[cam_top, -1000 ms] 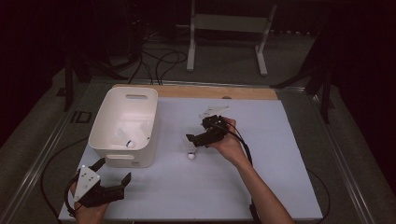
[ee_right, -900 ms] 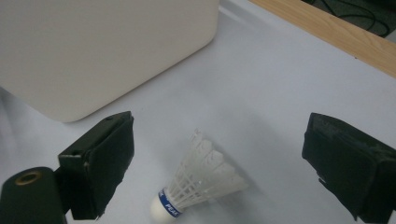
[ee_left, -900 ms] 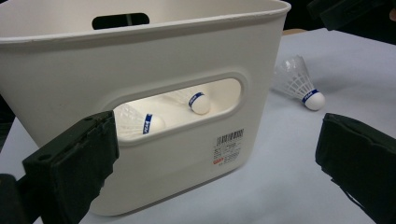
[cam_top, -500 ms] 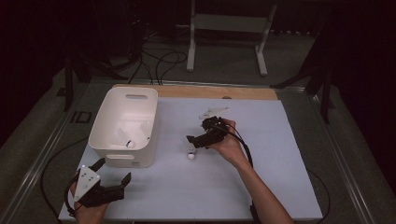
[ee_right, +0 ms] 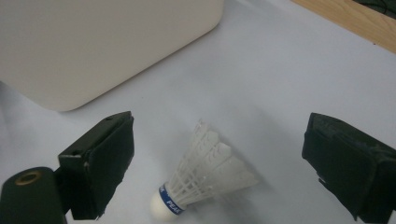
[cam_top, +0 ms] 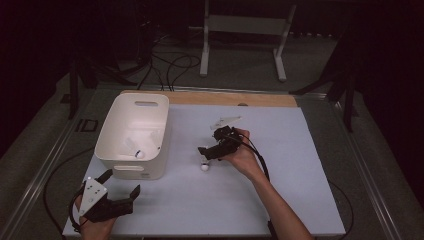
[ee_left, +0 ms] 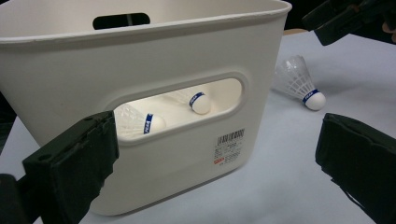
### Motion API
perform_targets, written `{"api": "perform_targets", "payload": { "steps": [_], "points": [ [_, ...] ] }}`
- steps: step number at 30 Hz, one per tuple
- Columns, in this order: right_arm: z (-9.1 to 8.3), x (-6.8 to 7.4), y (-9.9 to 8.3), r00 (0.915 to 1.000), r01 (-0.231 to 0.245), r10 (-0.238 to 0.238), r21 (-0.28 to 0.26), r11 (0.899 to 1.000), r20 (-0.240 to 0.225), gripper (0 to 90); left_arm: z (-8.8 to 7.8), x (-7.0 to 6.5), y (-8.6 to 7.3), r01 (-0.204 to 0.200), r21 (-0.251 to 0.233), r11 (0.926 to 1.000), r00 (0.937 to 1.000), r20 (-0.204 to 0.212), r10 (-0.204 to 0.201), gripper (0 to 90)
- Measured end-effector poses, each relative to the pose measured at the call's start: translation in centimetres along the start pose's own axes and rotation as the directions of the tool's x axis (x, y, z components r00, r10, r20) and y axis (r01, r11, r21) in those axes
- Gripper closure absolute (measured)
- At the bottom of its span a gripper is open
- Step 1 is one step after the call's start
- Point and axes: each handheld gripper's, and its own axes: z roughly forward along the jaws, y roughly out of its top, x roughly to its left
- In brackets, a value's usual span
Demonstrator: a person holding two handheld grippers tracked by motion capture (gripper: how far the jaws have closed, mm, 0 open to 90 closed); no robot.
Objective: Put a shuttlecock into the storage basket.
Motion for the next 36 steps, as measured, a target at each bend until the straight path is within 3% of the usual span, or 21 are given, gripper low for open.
{"api": "perform_targets", "payload": {
  "steps": [36],
  "points": [
    [2.2,-0.4,-0.6,0.9998,-0.01,0.011,0.045,0.999,-0.014,9.0,0.0,0.0,0.0,-0.002,0.0,1.0,1.0,0.0,0.002,0.0]
  ]
}}
